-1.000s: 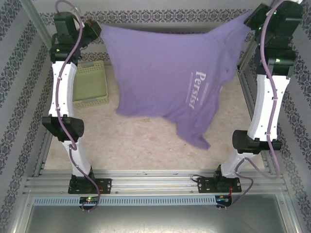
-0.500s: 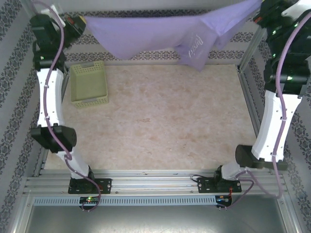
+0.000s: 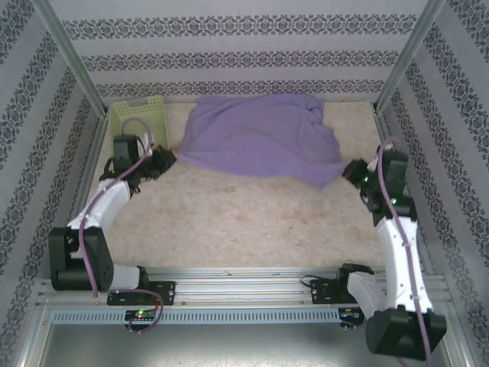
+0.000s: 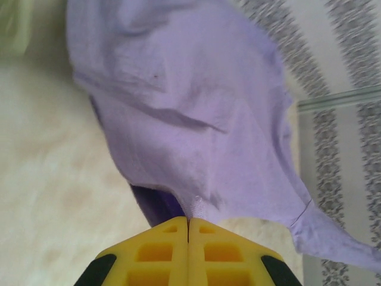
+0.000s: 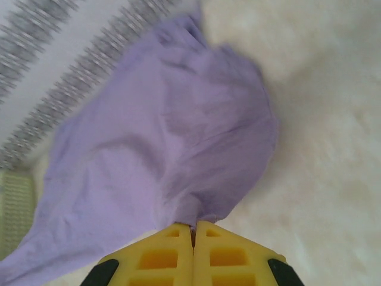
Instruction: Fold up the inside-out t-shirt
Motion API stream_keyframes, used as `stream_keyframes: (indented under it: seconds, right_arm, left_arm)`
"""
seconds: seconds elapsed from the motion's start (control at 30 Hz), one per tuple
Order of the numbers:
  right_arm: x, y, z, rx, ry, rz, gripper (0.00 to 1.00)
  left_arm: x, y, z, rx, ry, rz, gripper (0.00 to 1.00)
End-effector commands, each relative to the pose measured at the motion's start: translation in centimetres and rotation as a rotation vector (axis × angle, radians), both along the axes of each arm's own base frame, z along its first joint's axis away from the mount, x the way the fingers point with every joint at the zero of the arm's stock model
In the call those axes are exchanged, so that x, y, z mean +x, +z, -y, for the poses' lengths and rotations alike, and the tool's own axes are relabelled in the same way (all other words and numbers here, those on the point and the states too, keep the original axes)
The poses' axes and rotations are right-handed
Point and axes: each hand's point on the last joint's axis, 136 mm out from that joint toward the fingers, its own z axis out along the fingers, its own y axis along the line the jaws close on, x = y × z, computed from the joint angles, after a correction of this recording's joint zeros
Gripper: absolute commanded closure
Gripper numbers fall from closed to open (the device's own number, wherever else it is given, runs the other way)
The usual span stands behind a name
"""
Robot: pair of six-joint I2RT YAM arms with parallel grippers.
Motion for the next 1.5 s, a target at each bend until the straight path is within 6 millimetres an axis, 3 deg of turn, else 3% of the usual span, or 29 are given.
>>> stream_keyframes:
  seconds: [0.0,0.13,0.33,0.53,0.67,0.8,1.0,1.17,1.27,1.37,1.47]
  right_arm:
    - [-3.0,-4.3,-0.6,0.117,-0.044,-0.09,1.0]
    - [-5.8,-7.4,-1.0,0.194,-0.089,-0.136,1.0]
    - [-10.1,-9.6,-0.5,0.178,-0.183,-0.201,1.0]
    - [-13.8,-7.1,1.8,0.044,-0.315,-0.156,1.0]
    - [-14.9,-5.1,2.5,0.011,-0.367,-0.115,1.0]
    - [-16.2,-4.9,3.2,0.001,-0.428,-0.121,1.0]
    - [-18.7,-4.1,2.8,0.088,-0.515,-0.067,1.0]
    - [-20.8,-1.2,4.1,0.001,-0.576,-0.029,1.0]
    - [-21.8,0.4,4.9,-0.059,-0.606,-0.002,1.0]
    - [-21.8,0.0,4.7,-0.058,-0.589,-0.011,1.0]
    - [-21.2,-1.8,4.1,-0.027,-0.56,-0.045,1.0]
  left_arm:
    - [-4.1,-4.2,-1.2,0.028,0.089,-0.139,1.0]
    - [-7.0,-6.2,-0.4,-0.031,0.092,-0.179,1.0]
    - [-10.2,-6.6,-1.1,0.013,0.13,-0.185,1.0]
    - [-12.4,-6.5,-1.2,0.021,0.15,-0.172,1.0]
    - [-13.4,-6.1,-1.7,0.037,0.181,-0.152,1.0]
    - [-14.7,-6.2,-2.3,0.041,0.237,-0.157,1.0]
    - [-16.1,-7.5,-1.5,-0.159,0.336,-0.162,1.0]
    - [-17.1,-5.0,-2.9,-0.045,0.36,-0.092,1.0]
    - [-17.5,-4.6,-2.9,-0.023,0.349,-0.1,1.0]
    - [-17.5,-5.3,-2.4,-0.053,0.337,-0.114,1.0]
    - [-17.4,-5.5,-2.2,-0.068,0.329,-0.111,1.0]
